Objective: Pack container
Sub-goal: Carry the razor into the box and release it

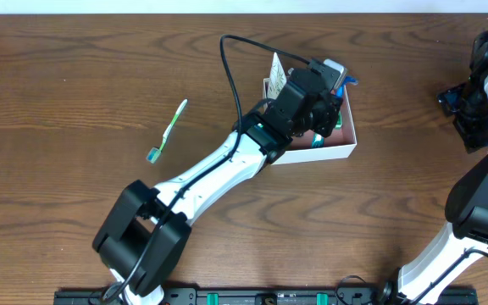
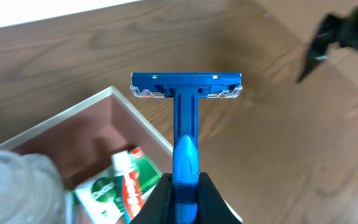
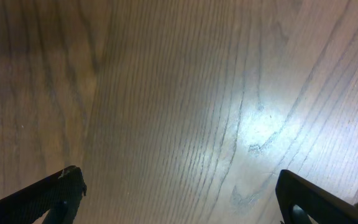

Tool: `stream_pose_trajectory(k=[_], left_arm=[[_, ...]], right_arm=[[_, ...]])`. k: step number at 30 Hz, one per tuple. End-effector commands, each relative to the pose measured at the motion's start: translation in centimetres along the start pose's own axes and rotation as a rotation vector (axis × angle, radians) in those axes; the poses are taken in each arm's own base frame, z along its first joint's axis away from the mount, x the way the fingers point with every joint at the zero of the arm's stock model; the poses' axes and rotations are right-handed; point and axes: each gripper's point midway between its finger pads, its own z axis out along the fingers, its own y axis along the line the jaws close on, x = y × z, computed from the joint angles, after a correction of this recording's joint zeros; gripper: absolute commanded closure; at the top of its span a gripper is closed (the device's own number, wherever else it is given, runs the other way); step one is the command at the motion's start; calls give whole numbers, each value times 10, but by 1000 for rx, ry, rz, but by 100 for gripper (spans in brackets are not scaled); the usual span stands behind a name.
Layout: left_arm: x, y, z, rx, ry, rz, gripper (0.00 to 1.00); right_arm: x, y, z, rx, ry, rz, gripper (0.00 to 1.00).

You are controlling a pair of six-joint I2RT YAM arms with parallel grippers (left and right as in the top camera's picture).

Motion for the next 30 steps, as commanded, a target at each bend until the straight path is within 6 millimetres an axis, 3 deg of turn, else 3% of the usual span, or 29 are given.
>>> stream_pose_trajectory(k=[1,9,11,16,18,22,26,30], left_arm=[[2,20,7,-98,-14,-14,91],[15,39,17,-179,2,-16,90],[17,39,18,-180,8,-17,79],[18,40,18,-180,12,-17,76],[18,40,18,-180,12,-17,66],[13,35,15,-164,3,-16,57],[-11,21,-3,-123,-47,-12,44],[-39,8,-40,-110,-96,-3,32]], right_arm=[[-3,-1,1,9,-10,14,1],[-3,-1,1,9,-10,15,1],[-3,-1,1,9,-10,15,1],[-3,-1,1,10,-10,14,1],[-3,-1,1,9,-10,14,1],[-3,-1,1,9,-10,14,1],[-3,-1,1,9,-10,14,1],[-3,-1,1,9,-10,15,1]])
